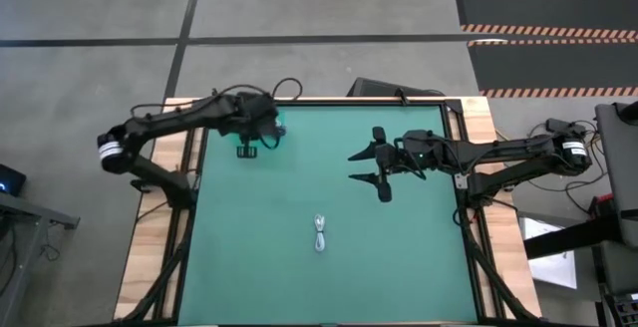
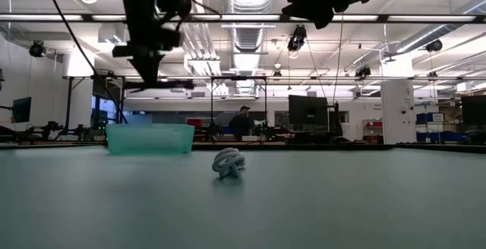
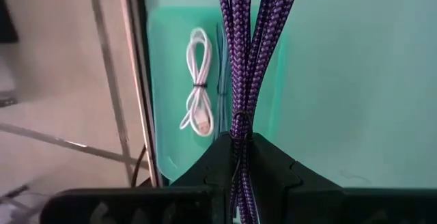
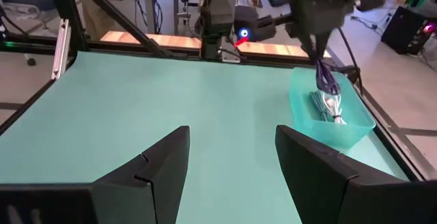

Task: Pick and place USB-C Cables
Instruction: Put the violet USB cable into the blue bin

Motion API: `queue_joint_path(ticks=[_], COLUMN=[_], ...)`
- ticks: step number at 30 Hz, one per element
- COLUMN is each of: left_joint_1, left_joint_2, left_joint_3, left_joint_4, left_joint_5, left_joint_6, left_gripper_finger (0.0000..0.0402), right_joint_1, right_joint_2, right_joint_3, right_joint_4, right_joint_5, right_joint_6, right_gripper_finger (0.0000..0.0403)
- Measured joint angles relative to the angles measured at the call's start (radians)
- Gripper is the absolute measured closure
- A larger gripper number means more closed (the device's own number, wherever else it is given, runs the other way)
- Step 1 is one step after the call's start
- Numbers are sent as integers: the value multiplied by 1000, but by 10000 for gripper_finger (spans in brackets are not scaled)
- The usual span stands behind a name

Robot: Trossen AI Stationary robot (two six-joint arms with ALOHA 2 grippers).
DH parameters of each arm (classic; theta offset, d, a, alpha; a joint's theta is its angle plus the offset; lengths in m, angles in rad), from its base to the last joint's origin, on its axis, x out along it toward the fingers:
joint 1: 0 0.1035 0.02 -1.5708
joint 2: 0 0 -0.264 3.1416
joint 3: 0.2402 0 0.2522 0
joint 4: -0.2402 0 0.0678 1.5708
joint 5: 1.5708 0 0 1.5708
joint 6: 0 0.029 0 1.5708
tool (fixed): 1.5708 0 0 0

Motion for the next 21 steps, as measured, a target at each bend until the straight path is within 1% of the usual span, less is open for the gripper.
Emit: queue_joint_path(ticks=[3,6,10,18,21], left_joint_1=[61,123,193,282,306], left_joint_2=[54,98,141,159,159], left_joint_3=[3,6,7,7,7], left_joint_4=[1,1,9,44,62], left_joint_5=[2,7,75,199,212], left_joint_6=[83,129,166,217,217], left_gripper_finger=[382,382,382,382,382], right_joint_1=[0,0,0,0,0], right_joint_2=[0,0,0,0,1], right_joint_3=[0,0,0,0,0], right_joint_4=[-9,-21,-27,-29,-29], right_joint_5=[0,0,0,0,0], right_joint_6=[-2,-10,-11,-19,-22], right_gripper_finger=[193,193,193,193,193])
